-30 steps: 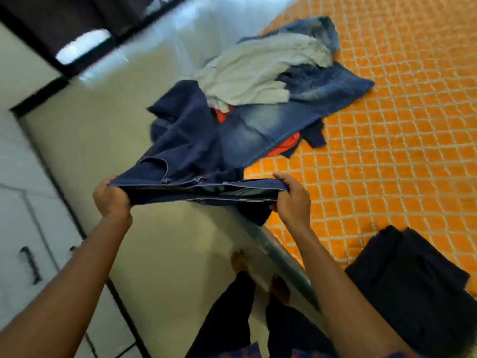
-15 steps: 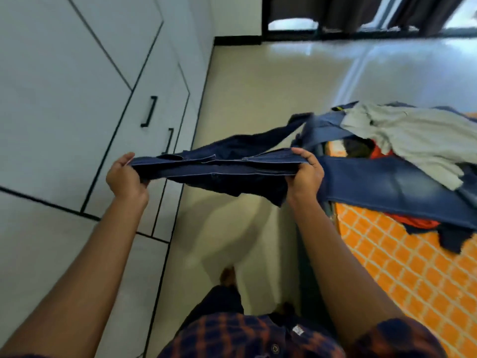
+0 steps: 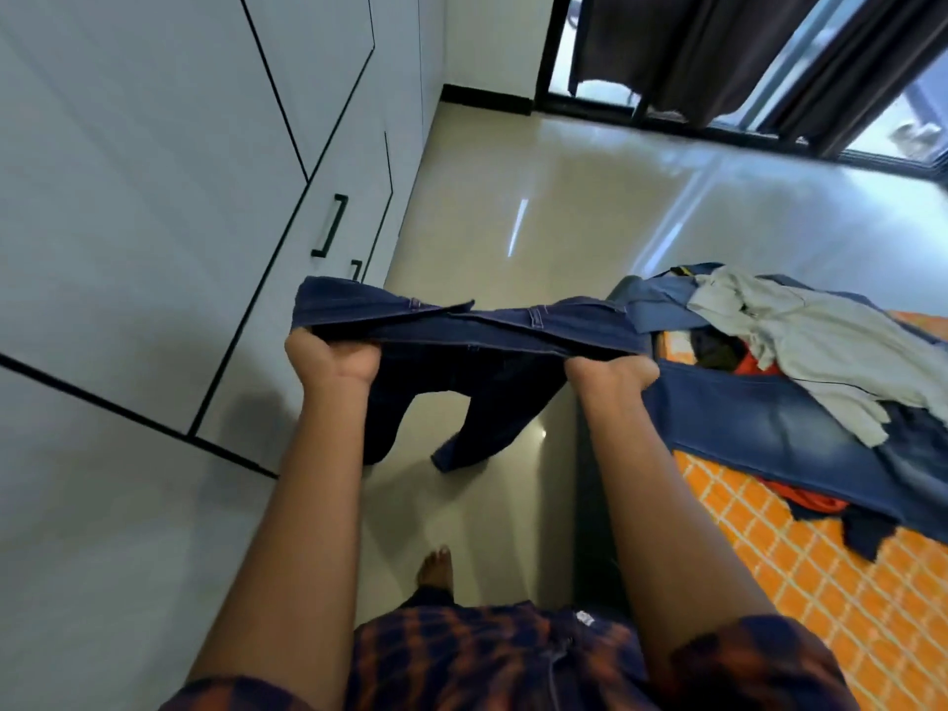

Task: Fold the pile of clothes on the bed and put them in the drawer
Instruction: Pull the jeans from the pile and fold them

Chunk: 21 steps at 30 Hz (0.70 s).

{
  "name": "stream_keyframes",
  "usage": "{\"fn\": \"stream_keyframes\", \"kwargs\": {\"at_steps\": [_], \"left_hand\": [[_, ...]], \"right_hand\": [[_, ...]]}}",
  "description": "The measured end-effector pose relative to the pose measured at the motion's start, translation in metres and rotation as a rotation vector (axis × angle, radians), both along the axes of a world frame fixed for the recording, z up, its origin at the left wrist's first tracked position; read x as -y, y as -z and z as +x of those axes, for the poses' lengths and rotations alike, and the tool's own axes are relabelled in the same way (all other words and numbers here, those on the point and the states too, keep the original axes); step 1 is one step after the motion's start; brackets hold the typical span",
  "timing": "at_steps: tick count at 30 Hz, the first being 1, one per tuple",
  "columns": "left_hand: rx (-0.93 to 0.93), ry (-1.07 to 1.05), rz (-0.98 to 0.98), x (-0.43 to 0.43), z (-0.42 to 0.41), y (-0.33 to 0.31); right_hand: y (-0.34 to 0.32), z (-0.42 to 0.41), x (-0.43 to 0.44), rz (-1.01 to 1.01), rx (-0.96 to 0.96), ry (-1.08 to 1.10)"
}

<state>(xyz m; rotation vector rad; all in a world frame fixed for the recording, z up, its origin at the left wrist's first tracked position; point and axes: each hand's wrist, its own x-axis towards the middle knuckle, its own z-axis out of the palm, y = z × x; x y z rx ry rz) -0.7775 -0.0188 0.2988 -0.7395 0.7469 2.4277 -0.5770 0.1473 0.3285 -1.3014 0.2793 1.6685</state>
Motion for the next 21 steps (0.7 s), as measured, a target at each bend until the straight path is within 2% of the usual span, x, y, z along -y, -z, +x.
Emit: {"fn": "stream_keyframes", "kwargs": {"at_steps": [2,5,6,7,8,9,11,14,18,20,21], "left_hand": [[0.095,-0.051,0.066,0.002,-0.004,0.001],[0.186,-0.091,0.145,0.004,-0.002,0.009],[0.201,-0.087,0.147,0.006,-0.001,0.01],[0.207,-0.058,0.153,0.008,0.0,0.01],[0.2,-0.028,0.143,0.009,0.0,0.009],[0.186,0.001,0.13,0.011,0.0,0.008],[0.141,0.096,0.088,0.011,0.0,0.003],[-0.039,0.176,-0.16,0.006,-0.004,-0.005],[-0.321,0.214,-0.685,-0.001,0.003,-0.004],[-0.261,0.177,-0.749,-0.008,0.015,0.01],[-0.15,0.129,-0.681,-0.012,0.02,0.02]], "right_hand": [[-0.008,-0.002,0.004,-0.061,0.048,0.048],[-0.012,-0.003,0.005,-0.001,0.057,0.026],[-0.014,-0.004,0.005,0.09,0.023,-0.063],[-0.023,-0.007,0.004,0.125,0.068,-0.178],[-0.027,-0.01,0.002,0.074,0.056,-0.201],[-0.023,-0.006,-0.002,0.052,-0.103,-0.165],[-0.019,0.002,-0.007,0.175,-0.097,-0.174],[-0.009,0.012,-0.019,0.283,0.048,-0.254],[-0.008,0.025,-0.038,0.299,0.291,-0.23],[-0.002,0.029,-0.04,0.228,0.341,-0.25],[0.002,0.029,-0.04,0.178,0.284,-0.26]]}}
